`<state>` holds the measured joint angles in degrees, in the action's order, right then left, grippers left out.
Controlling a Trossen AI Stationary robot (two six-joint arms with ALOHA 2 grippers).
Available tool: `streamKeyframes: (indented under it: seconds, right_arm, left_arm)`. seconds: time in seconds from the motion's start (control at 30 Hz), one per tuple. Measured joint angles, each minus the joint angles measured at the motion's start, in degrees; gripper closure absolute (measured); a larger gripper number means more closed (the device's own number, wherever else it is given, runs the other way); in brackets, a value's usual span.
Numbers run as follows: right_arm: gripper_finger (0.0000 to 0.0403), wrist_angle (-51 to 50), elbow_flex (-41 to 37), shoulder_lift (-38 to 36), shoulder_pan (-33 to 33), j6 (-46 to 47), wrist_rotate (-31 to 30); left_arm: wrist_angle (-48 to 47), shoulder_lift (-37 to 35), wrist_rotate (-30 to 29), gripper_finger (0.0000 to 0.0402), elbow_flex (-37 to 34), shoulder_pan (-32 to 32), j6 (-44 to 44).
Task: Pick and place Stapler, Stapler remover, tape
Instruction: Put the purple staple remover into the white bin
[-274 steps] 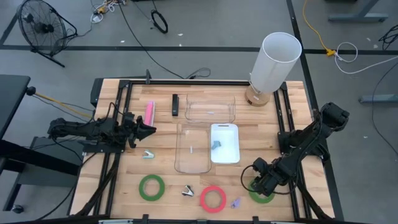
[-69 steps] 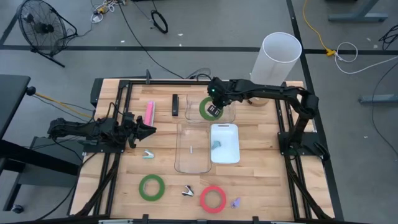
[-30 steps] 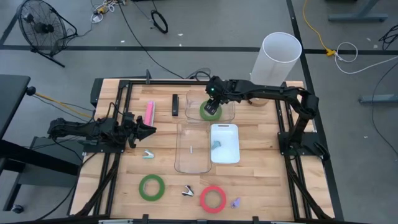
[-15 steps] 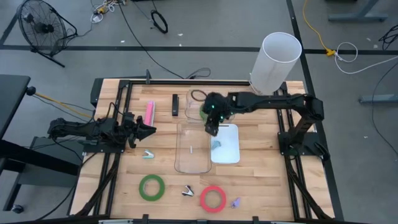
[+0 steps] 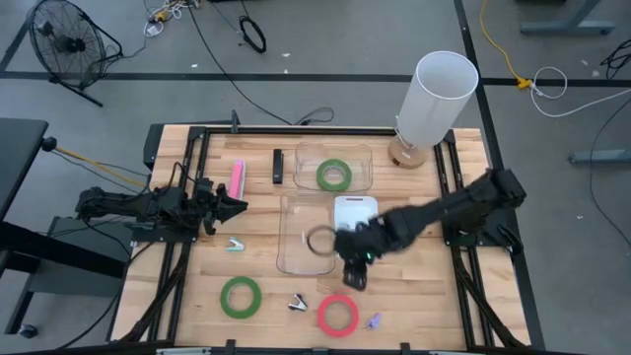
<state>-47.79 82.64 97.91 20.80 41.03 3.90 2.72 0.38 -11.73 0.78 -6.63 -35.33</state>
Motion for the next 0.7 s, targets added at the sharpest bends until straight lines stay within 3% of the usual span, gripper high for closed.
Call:
streamKeyframes:
  seconds: [0.4, 0.7]
  right_arm:
    - [0.0223, 0.5, 0.01, 1.34, 17.21, 24.94, -12.31]
    - [0.0223, 4.05, -0.01, 6.94, 24.34, 31.25, -13.16]
  left_arm:
    - [-0.02, -0.02, 0.81, 0.0323, 0.0, 0.02, -1.51]
    - [-0.13, -0.02, 4.31, 0.0323, -0.09, 0.02, -3.22]
